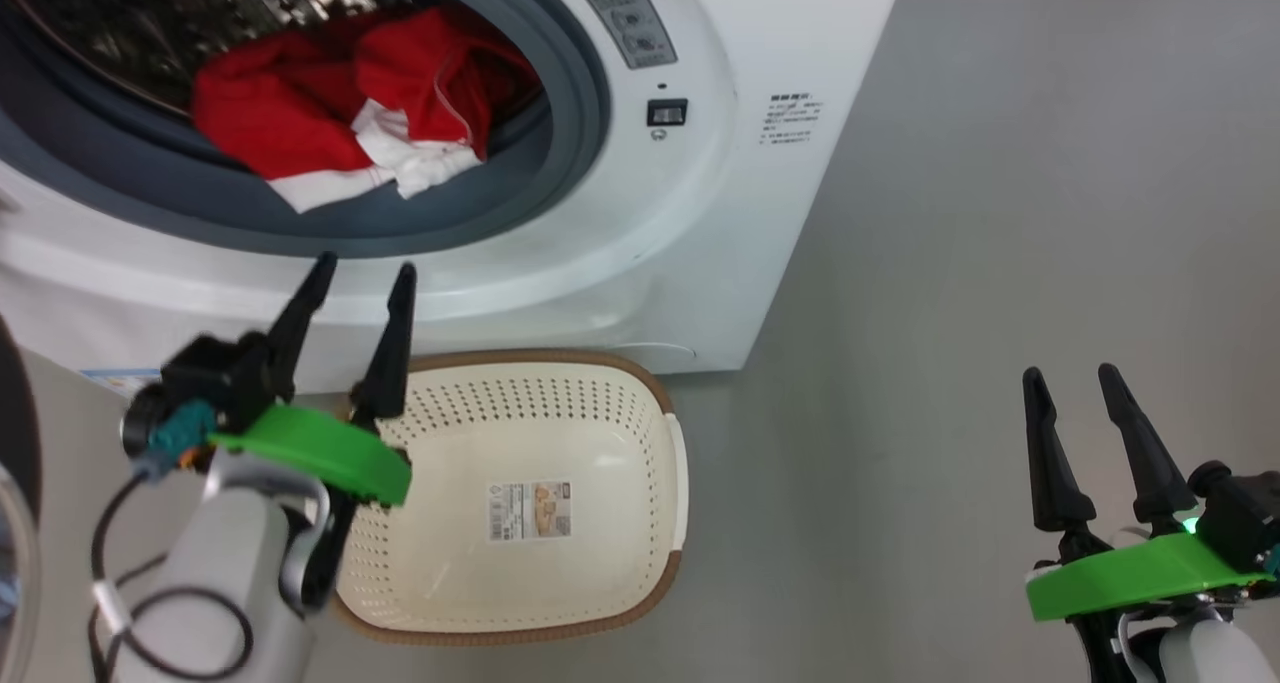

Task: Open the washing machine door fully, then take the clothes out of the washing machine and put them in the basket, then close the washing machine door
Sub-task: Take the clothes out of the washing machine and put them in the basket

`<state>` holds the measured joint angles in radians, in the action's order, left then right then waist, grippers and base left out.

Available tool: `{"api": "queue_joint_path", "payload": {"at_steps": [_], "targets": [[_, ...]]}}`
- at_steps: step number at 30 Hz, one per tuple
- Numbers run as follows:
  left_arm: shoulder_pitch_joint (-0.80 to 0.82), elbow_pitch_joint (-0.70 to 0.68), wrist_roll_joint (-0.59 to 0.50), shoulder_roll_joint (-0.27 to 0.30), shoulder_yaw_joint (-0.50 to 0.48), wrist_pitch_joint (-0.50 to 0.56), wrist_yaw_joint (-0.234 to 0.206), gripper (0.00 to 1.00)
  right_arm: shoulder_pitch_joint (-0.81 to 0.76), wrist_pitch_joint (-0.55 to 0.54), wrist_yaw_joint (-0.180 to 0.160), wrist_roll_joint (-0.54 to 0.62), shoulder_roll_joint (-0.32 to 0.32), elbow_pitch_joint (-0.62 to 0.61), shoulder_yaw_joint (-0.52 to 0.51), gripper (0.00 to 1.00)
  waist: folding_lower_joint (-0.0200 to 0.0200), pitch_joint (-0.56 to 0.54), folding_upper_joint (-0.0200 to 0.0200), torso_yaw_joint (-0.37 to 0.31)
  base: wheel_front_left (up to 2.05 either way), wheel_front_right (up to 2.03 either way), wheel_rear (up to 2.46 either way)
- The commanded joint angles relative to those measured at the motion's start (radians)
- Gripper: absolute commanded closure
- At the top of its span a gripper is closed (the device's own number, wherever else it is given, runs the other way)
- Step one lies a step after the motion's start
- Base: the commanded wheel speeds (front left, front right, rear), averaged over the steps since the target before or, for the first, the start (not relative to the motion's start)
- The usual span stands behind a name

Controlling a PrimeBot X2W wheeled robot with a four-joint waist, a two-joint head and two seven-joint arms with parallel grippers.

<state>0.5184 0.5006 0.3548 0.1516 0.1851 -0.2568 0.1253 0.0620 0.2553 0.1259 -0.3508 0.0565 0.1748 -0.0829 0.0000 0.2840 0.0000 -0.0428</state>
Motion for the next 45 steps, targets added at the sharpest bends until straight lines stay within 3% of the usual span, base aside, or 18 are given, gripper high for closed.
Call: {"api": "queue_joint_path", "payload": {"at_steps": [1,21,38,39,40,41,42,43,45], "targets": [[0.089,0.034,0.003,0.045,-0.008,-0.005,0.005,0.00,0.036,0.006,0.005,-0.010,0.004,-0.027,0.025,0.00,0.0000,0.059,0.0000,-0.039,0.00,0.00,0.00],[0.591,0.515,0.042,0.122,0.223,0.007,0.005,0.00,0.131,0.006,0.005,-0.016,-0.005,-0.048,0.044,0.00,0.0000,0.228,0.0000,-0.112,0.00,0.00,0.00],[0.761,0.692,0.139,0.177,0.358,0.052,0.005,0.00,0.179,0.006,0.005,-0.030,-0.006,-0.058,0.051,0.00,0.0000,0.314,0.0000,-0.158,0.00,0.00,0.00],[0.764,0.697,0.146,0.177,0.362,0.050,0.005,0.06,0.180,0.006,0.005,-0.030,-0.006,-0.059,0.051,0.00,0.0000,0.314,0.0000,-0.158,0.00,0.00,0.00],[0.766,0.701,0.151,0.176,0.368,0.051,0.005,0.46,0.181,0.006,0.005,-0.031,-0.006,-0.059,0.051,0.00,0.0000,0.314,0.0000,-0.158,0.00,0.00,0.00],[0.767,0.705,0.154,0.175,0.374,0.050,0.005,0.59,0.182,0.006,0.005,-0.031,-0.006,-0.059,0.050,0.00,0.0000,0.314,0.0000,-0.158,0.00,0.00,0.00],[0.767,0.709,0.158,0.174,0.380,0.048,0.005,0.88,0.183,0.006,0.005,-0.031,-0.006,-0.060,0.050,0.00,0.0000,0.314,0.0000,-0.157,0.00,0.00,0.00],[0.767,0.712,0.163,0.172,0.384,0.046,0.005,1.00,0.184,0.006,0.005,-0.031,-0.006,-0.060,0.049,0.00,0.0000,0.313,0.0000,-0.156,0.00,0.00,0.00],[0.766,0.712,0.180,0.165,0.387,0.038,0.005,1.00,0.185,0.006,0.005,-0.030,-0.006,-0.061,0.048,0.00,0.0000,0.312,0.0000,-0.153,0.00,0.00,0.00]]}}
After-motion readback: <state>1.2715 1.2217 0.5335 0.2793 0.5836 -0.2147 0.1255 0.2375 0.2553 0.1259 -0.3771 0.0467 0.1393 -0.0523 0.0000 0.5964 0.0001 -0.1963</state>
